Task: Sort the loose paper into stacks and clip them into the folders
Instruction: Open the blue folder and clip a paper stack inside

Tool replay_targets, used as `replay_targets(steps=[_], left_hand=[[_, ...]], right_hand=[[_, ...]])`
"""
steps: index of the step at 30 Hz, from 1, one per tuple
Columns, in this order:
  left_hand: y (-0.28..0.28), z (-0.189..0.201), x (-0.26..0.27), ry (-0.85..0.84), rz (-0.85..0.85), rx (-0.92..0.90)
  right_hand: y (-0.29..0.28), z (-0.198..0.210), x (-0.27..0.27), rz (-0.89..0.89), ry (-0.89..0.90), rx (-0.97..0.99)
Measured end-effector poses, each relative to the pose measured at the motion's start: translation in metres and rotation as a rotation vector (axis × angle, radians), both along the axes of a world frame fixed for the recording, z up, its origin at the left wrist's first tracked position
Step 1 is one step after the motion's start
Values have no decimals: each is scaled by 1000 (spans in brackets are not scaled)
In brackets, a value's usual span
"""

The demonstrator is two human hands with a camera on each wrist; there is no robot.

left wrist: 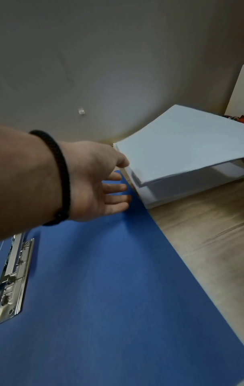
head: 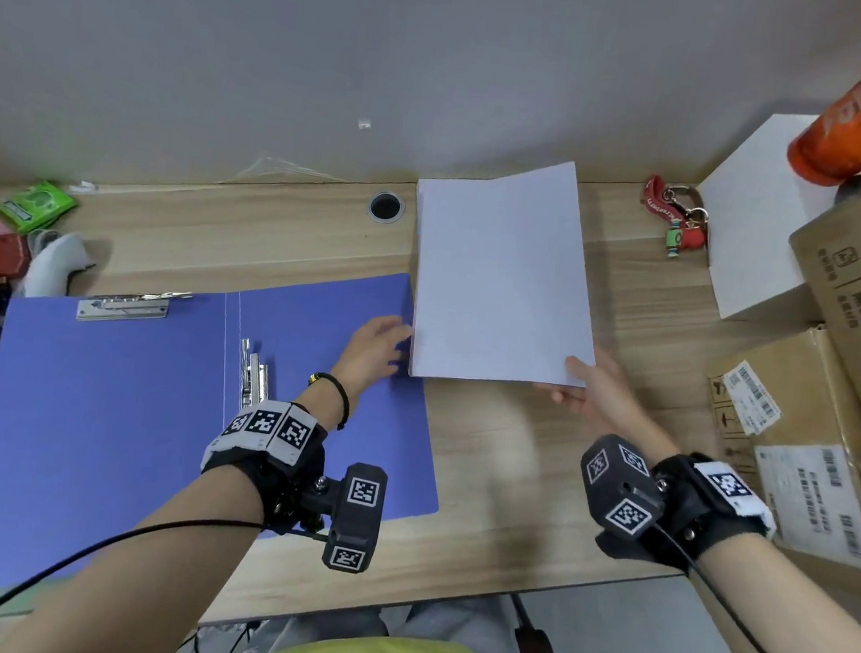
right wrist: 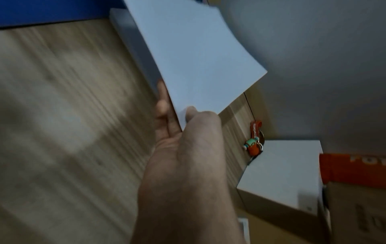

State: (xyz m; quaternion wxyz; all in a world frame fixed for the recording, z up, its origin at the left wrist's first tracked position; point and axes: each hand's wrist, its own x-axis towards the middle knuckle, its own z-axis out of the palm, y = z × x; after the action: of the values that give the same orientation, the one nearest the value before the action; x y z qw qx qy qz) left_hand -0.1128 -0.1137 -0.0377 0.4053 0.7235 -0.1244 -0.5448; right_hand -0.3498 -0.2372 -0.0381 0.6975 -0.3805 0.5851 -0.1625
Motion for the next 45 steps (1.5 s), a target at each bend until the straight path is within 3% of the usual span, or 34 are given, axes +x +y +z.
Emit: replay_targets(steps=[3, 8, 12, 20, 28, 33, 36, 38, 41, 45], left_hand=[[-1, 8, -5, 13, -29, -93], [15, 27, 0, -106, -58, -255], [42, 44, 26, -170, -51, -343], [91, 86, 76, -167, -23, -551], [147, 43, 73, -139, -175, -194], [145, 61, 73, -192, -214, -181], [144, 45, 79, -277, -287, -171], [148, 23, 87, -371, -238, -132], [158, -8, 98, -439, -17, -1], [163, -39, 108, -372, -41, 154]], right_hand=[[27, 3, -21, 54, -44, -24], [67, 10, -22, 210, -96, -71], [75, 25, 16, 290, -31, -180], [78, 82, 109, 178, -87, -402], [139, 51, 88, 354, 73, -174], [128, 51, 89, 392, 182, -318], [126, 54, 81, 432, 182, -317], [131, 50, 71, 462, 210, -275], [139, 31, 54, 505, 291, -178], [155, 13, 32, 542, 320, -80]])
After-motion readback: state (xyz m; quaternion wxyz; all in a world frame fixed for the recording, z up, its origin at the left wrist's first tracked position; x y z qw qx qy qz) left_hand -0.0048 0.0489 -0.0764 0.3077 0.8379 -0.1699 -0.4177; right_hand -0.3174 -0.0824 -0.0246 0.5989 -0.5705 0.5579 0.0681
